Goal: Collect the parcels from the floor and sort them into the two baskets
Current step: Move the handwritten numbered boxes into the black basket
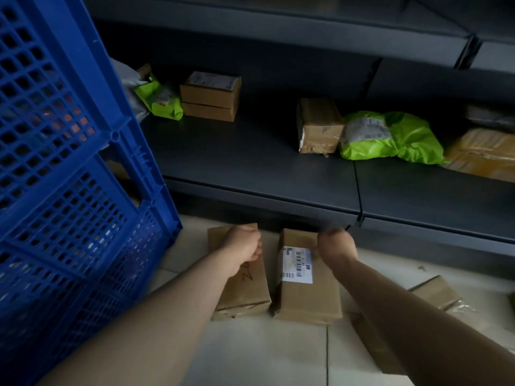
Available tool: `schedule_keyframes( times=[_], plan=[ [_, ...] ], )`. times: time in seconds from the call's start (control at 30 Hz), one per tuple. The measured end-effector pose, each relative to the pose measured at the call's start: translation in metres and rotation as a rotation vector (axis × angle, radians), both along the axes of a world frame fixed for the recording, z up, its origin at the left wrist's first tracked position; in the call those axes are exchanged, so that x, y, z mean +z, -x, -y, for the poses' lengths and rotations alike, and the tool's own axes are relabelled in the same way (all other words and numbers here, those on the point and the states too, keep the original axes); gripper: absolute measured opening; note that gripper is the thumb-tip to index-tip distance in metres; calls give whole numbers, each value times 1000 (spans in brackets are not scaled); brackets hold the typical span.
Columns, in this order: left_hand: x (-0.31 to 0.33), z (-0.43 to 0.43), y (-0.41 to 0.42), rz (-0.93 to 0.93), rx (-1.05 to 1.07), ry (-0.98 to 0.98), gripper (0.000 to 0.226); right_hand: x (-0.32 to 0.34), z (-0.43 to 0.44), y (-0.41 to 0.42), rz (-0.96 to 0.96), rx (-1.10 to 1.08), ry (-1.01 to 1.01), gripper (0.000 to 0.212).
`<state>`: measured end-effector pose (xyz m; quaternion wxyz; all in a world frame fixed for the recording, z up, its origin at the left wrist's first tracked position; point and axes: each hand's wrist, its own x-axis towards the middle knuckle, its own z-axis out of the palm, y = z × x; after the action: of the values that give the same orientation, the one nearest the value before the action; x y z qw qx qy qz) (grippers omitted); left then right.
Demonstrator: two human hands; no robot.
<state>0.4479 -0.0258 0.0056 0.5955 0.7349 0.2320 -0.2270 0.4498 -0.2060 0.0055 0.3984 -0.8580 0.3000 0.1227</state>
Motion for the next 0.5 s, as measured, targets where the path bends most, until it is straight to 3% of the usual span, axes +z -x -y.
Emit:
schedule_keyframes(
  times=[0.1, 0.2, 0.3, 0.5],
  plan=[
    [-6, 35, -1, -113, -71, 77, 15, -3, 12, 7, -112, -92, -159, 26],
    [-6, 57, 0, -162, -125, 39, 22, -1, 25, 14, -99, -170, -316, 20],
    [1, 61, 3, -194, -143, -7, 21, 1, 44, 14, -91, -214, -348, 27],
    [14, 63, 0, -196, -77, 134, 30, 15, 69, 12, -44, -265, -410, 31]
  ],
)
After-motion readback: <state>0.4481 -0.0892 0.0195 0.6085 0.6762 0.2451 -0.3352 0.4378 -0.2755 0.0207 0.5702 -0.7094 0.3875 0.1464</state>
